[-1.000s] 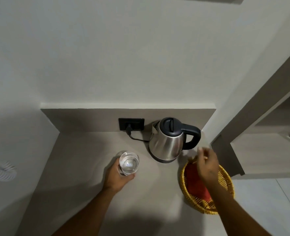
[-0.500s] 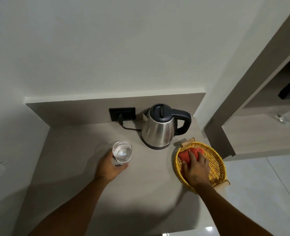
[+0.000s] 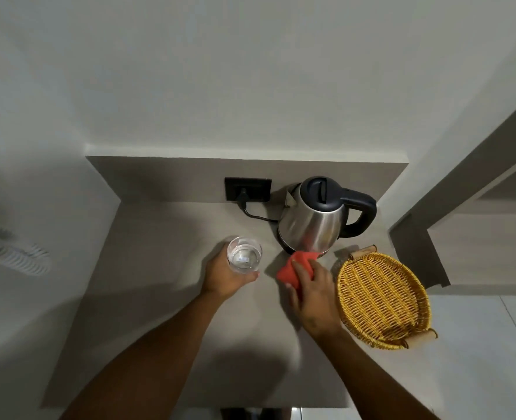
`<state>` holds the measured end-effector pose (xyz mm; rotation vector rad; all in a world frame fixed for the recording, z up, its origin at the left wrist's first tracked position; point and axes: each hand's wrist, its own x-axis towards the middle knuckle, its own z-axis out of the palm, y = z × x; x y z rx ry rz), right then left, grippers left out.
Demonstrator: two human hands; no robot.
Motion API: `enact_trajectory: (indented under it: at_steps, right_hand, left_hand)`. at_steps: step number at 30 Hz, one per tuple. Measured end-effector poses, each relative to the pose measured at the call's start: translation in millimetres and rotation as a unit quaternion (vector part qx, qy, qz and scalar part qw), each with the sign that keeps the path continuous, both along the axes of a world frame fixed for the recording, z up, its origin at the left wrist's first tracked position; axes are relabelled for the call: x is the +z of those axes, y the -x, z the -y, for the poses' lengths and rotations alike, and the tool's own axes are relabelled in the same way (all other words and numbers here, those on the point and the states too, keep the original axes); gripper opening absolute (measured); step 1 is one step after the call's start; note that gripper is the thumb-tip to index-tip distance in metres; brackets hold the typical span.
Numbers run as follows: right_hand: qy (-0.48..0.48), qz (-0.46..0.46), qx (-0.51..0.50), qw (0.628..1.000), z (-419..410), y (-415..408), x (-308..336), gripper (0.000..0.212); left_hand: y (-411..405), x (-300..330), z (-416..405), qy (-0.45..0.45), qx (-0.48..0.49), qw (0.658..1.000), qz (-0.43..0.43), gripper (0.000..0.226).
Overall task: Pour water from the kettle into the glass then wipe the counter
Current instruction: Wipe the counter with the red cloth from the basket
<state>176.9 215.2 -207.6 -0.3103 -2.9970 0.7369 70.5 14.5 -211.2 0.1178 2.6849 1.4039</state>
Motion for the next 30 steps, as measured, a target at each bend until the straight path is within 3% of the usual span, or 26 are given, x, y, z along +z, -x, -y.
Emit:
enact_trajectory:
  at_steps: [5,14,18,23,27,30]
  right_hand:
    - [-0.044,0.06,0.024,0.997,6.6,-2.6,-27.1,0.061]
    - [-0.027,0.063,0.248,0.966,77.7,40.2,-28.6,0.06]
    - [-0.052,0.042,0.226,0.972,84.1,78.8,-32.6,0.054]
    - [-0.067,0.035,0.119,0.99,24.4,74.9,-34.0,0.053]
    - [-0.051,0.054,0.153,0.985,12.5,7.4,-39.1,0.057]
    - [-0.027,0.058,0.237,0.969,43.3,-21.5,-47.0,0.055]
  left_hand:
    - [5.4,10.1,-1.4,0.005,0.015,1.0,-0.004,0.088]
    - [35.0,45.0,23.1,0.006,0.012,1.0,-0.024,0.074]
    - [37.0,55.0,32.3,0.032,0.016,0.999,-0.027,0.075]
    - [36.5,52.8,38.4,0.038,0.034,0.998,-0.023,0.077]
    - [32.3,42.2,41.2,0.026,0.05,0.998,-0.014,0.081]
    - [27.6,38.0,38.5,0.009,0.051,0.999,-0.01,0.082]
